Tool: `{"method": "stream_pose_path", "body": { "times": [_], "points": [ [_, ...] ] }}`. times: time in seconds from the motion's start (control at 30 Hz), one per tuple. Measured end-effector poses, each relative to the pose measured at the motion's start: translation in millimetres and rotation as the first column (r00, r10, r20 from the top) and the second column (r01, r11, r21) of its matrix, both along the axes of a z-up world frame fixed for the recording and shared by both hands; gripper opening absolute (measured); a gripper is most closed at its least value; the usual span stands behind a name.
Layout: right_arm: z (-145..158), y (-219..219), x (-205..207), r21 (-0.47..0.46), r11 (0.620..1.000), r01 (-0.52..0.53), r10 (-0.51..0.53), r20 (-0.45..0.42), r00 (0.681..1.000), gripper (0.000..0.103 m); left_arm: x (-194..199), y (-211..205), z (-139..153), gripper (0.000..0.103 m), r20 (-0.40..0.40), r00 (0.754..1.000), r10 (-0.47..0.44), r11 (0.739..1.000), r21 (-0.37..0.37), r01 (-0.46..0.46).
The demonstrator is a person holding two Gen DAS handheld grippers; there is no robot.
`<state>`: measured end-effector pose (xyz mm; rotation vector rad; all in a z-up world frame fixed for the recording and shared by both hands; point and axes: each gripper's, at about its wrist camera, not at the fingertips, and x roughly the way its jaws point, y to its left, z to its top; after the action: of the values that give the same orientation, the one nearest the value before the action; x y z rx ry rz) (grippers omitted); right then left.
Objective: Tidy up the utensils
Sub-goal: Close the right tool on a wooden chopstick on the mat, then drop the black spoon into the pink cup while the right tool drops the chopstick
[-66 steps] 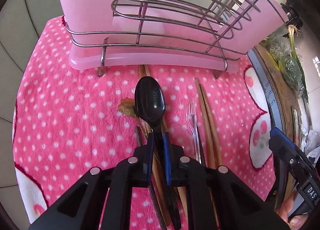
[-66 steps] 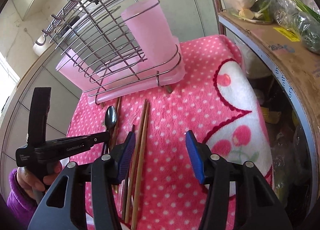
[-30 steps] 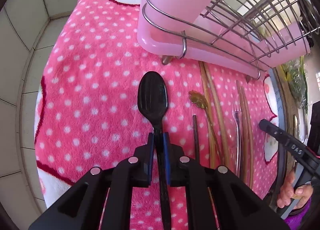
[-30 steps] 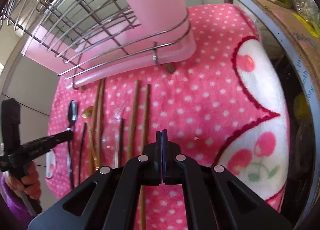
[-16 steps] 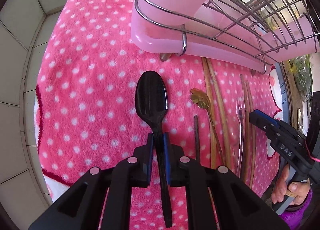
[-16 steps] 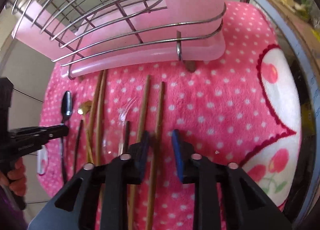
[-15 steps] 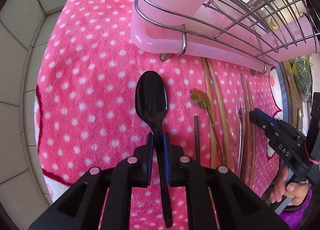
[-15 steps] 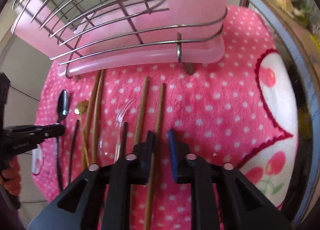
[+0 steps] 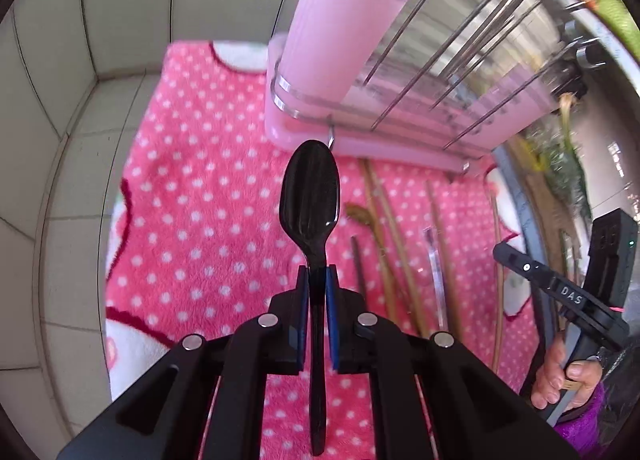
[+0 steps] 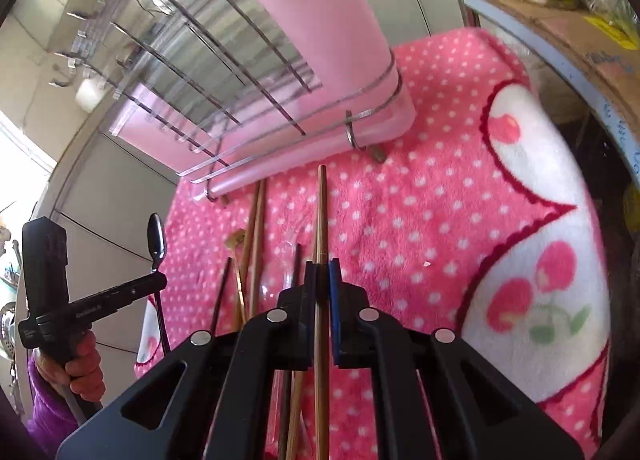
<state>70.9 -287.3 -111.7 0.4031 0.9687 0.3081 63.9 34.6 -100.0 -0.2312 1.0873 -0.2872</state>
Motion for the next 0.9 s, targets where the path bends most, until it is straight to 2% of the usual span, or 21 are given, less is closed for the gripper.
{"method": "stream_pose_path", "body": {
  "times": [0.13, 0.27, 0.37, 0.47, 0.5, 0.57, 0.67, 0.77, 0.9],
  "points": [
    [33, -11, -21, 0.014, 1.0, 0.022, -0.023, 0.122, 0.992, 0.006, -23, 9, 30, 0.007, 0.137, 0.99, 0.024, 0.999, -0.033, -0.02],
    [78, -17, -30, 0.012, 0.999, 0.043, -0.045, 0.263, 0.964, 0.006, -36, 16, 70, 0.007, 0.264, 0.963, 0.055, 0.998, -0.048, -0.044],
    [122, -16, -33, 0.019, 0.998, 0.054, -0.058, 0.399, 0.915, 0.006, -39, 18, 105, 0.007, 0.342, 0.937, 0.07, 0.996, -0.07, -0.049],
    [166, -21, -26, 0.02, 0.998, 0.063, -0.064, 0.519, 0.852, 0.006, -40, 19, 141, 0.007, 0.421, 0.903, 0.083, 0.995, -0.088, -0.05],
    [182, -22, -23, 0.021, 0.997, 0.07, -0.07, 0.566, 0.822, 0.006, -38, 20, 155, 0.007, 0.45, 0.889, 0.088, 0.994, -0.096, -0.05],
    [202, -23, -14, 0.015, 0.996, 0.092, -0.081, 0.632, 0.771, 0.006, -33, 21, 175, 0.007, 0.489, 0.867, 0.1, 0.993, -0.103, -0.056],
    [224, -28, 5, 0.023, 0.991, 0.131, -0.11, 0.699, 0.707, 0.006, -21, 22, 209, 0.007, 0.561, 0.819, 0.116, 0.992, -0.107, -0.067],
    [237, -36, 28, 0.051, 0.987, 0.154, -0.142, 0.726, 0.672, 0.006, -5, 25, 229, 0.007, 0.592, 0.794, 0.137, 0.99, -0.118, -0.083],
    [239, -35, 63, 0.053, 0.983, 0.175, -0.156, 0.737, 0.657, 0.006, 26, 23, 235, 0.007, 0.621, 0.767, 0.159, 0.987, -0.101, -0.123]
  ]
}}
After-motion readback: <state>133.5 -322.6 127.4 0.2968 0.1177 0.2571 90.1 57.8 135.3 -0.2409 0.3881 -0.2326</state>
